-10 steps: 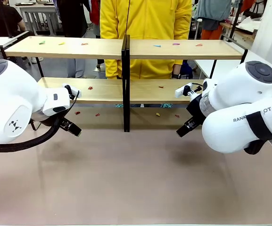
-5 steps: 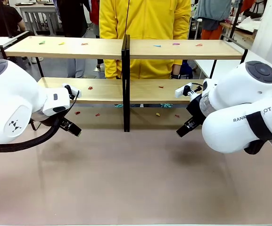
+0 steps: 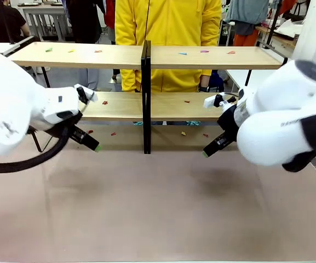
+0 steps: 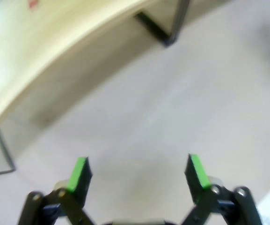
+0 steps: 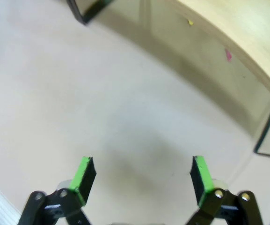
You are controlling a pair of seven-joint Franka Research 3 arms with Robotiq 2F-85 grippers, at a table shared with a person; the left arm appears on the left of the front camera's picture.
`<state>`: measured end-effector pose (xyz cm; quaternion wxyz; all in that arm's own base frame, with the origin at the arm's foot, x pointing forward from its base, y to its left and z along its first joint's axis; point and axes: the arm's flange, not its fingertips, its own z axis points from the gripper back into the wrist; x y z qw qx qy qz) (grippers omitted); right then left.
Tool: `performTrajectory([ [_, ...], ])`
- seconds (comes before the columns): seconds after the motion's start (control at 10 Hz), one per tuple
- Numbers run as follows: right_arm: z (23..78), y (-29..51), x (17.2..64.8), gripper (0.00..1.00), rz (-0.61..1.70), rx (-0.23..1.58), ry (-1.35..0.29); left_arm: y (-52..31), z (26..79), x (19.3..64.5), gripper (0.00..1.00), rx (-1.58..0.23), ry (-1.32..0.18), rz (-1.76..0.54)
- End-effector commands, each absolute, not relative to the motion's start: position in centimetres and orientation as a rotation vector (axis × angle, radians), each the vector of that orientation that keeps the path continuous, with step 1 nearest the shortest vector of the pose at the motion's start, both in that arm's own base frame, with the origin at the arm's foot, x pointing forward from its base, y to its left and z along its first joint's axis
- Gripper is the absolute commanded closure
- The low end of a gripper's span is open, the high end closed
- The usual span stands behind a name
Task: Clean the shelves.
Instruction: Pick up the Duster when the human hands it over.
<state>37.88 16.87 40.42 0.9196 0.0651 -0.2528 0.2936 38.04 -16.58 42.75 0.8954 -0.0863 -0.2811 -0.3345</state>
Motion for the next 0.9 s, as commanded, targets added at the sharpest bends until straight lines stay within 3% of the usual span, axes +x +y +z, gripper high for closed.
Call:
performTrajectory([
  [0.0,47.1,12.3,34.3,0.0,0.528,0.207,-0.529,-10.3,47.6,30.0,0.0,-0.243,-0.64,-0.82],
  [0.2,53.0,9.1,30.0,0.0,0.554,0.212,-0.676,-6.5,51.5,24.9,0.0,-0.26,-0.826,-0.881],
  [0.5,60.5,5.0,26.2,0.0,0.497,0.166,-0.884,0.5,55.8,20.9,0.0,-0.366,-1.089,-0.833],
  [0.8,62.6,3.3,25.6,0.0,0.417,0.181,-0.997,2.6,56.8,20.1,0.0,-0.399,-1.241,-0.717],
])
